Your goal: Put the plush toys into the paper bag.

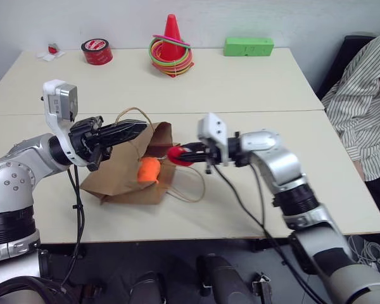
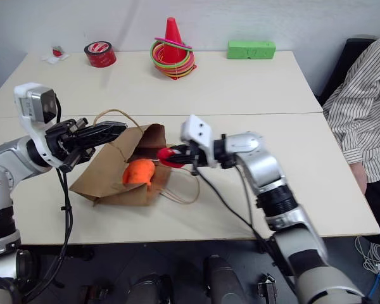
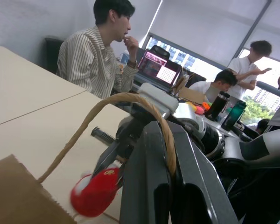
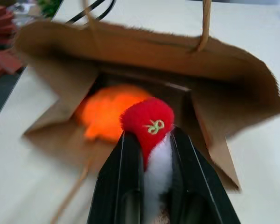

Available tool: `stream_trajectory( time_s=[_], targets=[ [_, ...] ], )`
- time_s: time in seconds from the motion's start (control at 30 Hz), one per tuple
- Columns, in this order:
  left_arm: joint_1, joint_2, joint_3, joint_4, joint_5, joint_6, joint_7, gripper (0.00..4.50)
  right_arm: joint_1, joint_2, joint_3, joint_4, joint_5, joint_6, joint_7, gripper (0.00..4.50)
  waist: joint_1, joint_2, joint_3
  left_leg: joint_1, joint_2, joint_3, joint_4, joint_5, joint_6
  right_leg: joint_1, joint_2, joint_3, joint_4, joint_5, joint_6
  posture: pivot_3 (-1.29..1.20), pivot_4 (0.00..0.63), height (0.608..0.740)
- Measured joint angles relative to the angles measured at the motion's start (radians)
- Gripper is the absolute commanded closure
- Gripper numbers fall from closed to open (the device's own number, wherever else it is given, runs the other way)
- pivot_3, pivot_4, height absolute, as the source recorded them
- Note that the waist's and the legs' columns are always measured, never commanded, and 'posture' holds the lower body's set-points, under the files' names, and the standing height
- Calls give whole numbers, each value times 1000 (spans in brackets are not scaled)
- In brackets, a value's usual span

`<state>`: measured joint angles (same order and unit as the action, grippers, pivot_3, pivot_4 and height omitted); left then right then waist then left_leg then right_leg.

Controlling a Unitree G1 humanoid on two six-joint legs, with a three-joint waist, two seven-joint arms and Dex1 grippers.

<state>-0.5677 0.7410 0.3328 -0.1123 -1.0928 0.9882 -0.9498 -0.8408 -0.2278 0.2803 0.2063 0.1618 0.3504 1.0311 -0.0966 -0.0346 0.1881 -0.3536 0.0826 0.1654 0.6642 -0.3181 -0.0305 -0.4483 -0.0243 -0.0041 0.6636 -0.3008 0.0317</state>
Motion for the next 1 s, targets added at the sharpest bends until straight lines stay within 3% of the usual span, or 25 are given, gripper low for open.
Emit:
stream_trajectory(
  time_s=[0.13,0.37,0.57,0.77,0.9,1.0],
  targets=[
    [-2,0,-1,-16,-32,28,-6,4500,-72,137,11,211,-78,-112,-162,4272,0,0,0,-2,0,0,0,0,1,-1,0,0,-2,0,0,0,150,740],
    [-2,0,1,-32,-60,50,9,4500,-167,300,8,569,-156,-361,-308,4272,-6,0,0,-2,0,0,-1,-1,1,-1,-1,-1,-3,0,0,0,150,740],
    [32,0,10,-32,-60,45,32,4500,-132,308,-13,631,-136,-390,-215,2193,-12,0,0,-2,0,-1,-1,-1,1,-1,-1,-1,-3,0,0,0,150,740],
    [73,7,25,-34,-58,35,38,4500,-49,170,-36,347,6,-130,7,55,-7,0,0,-2,0,-2,-1,-1,1,0,-1,-2,-3,0,0,0,150,740],
    [87,8,41,-43,-58,29,41,4500,-34,10,-58,174,139,104,189,17,4,0,0,-2,0,-2,0,-1,2,0,-1,-2,-3,0,0,0,150,740],
    [91,9,41,-50,-58,26,41,4500,-33,-99,-56,155,170,207,272,17,9,0,0,-2,0,-2,0,-1,2,0,-1,-2,-3,0,0,0,150,740]
  ],
)
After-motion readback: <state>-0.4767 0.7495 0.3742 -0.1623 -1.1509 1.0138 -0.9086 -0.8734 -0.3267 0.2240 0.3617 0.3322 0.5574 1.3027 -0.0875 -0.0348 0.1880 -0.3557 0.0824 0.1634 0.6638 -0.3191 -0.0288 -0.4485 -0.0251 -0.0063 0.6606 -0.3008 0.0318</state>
